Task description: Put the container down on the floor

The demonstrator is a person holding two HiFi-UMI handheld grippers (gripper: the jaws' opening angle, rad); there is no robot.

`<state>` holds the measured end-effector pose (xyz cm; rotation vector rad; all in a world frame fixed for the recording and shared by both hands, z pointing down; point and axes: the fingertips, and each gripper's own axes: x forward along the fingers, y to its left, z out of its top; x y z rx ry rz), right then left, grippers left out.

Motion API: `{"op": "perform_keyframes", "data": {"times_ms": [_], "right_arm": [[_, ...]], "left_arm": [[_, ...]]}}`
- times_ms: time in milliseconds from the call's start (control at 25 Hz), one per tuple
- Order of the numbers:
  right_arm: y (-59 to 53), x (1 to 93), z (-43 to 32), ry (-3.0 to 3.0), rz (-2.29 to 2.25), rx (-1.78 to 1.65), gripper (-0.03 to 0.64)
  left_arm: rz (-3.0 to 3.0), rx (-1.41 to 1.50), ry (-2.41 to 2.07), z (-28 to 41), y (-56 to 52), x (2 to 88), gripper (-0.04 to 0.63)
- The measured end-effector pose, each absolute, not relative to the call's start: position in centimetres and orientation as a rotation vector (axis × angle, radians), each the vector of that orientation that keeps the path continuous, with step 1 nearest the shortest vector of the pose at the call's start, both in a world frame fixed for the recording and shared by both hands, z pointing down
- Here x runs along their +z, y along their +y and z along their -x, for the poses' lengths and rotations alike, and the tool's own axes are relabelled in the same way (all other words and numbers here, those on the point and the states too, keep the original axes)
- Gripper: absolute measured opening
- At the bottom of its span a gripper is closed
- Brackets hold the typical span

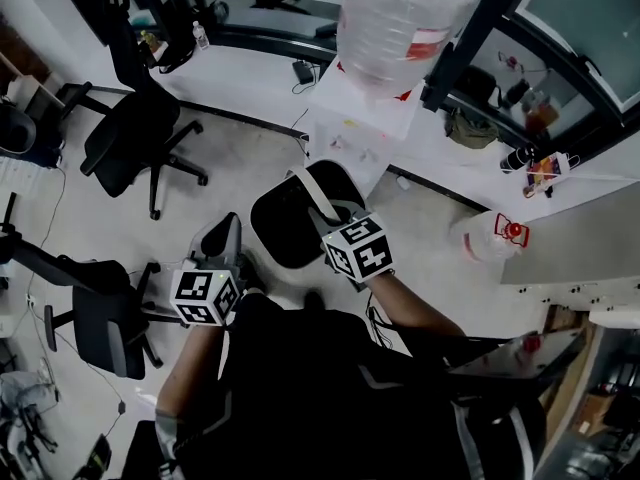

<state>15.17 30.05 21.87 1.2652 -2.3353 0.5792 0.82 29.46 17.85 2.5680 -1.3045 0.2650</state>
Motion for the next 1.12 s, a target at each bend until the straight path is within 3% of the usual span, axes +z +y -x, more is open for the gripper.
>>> {"op": "perform_keyframes", "data": {"times_ms": [1120], "right_arm": [[8.2, 27.8, -2.6, -2.227, -1.312, 0.614, 0.007]], "left_arm": [[-2.573, 0.301, -1.15, 12.7, 5.6, 23.6, 0.008]]}}
